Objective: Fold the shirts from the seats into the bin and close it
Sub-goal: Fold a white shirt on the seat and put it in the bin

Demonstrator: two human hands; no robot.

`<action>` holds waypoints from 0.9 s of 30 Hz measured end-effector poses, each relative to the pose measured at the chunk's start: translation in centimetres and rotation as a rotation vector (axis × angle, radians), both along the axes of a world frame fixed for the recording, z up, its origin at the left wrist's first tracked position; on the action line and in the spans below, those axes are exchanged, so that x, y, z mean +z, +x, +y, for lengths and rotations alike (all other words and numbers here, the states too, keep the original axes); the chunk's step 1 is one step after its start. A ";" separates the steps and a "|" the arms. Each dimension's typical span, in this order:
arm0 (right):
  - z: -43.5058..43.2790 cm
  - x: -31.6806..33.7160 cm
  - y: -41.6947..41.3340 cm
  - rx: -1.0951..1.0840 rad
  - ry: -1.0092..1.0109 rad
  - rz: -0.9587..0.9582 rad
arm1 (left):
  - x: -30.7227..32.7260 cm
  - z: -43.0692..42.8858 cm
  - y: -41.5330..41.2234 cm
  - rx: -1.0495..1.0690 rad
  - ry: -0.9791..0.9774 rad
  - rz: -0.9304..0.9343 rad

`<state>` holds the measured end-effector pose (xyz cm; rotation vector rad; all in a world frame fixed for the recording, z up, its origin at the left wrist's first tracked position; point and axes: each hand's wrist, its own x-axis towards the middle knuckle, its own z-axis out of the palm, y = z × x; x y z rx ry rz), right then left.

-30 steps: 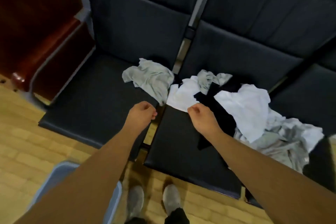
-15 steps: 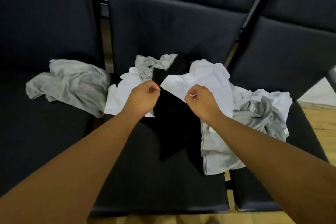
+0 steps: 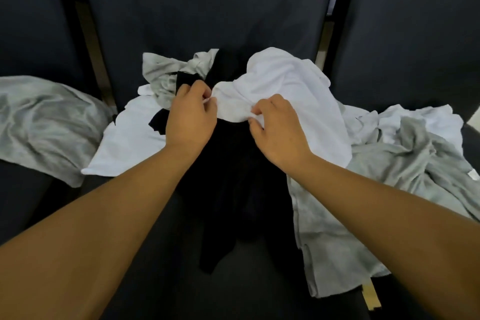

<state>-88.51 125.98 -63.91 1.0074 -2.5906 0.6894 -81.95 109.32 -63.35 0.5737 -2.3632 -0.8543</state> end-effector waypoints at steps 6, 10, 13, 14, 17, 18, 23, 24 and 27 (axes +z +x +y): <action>0.2 0.2 0.3 0.015 -0.205 -0.102 | 0.5 0.3 0.9 0.000 0.042 0.196; 1.2 2.3 1.9 0.006 -0.296 -0.165 | 2.4 0.7 3.0 0.007 0.086 0.285; 2.4 5.1 4.3 0.044 -0.383 -0.106 | 4.9 1.6 5.4 -0.015 0.267 0.292; 2.8 6.3 5.2 0.065 -0.421 -0.096 | 5.9 1.8 6.1 -0.040 0.355 0.307; 4.0 10.2 7.7 0.148 -0.402 -0.107 | 9.5 2.9 8.4 -0.114 0.590 0.397; 4.5 11.3 8.3 0.166 -0.315 -0.100 | 10.8 3.2 9.4 -0.131 0.639 0.438; 9.1 11.9 8.7 -0.082 0.065 -0.014 | 15.7 4.1 13.8 -0.171 0.638 0.528; 10.2 11.7 8.8 -0.161 0.039 -0.068 | 16.3 4.1 14.8 -0.157 0.609 0.532; 13.1 12.7 10.0 -0.254 -0.078 -0.160 | 17.7 4.4 18.3 -0.172 0.334 0.394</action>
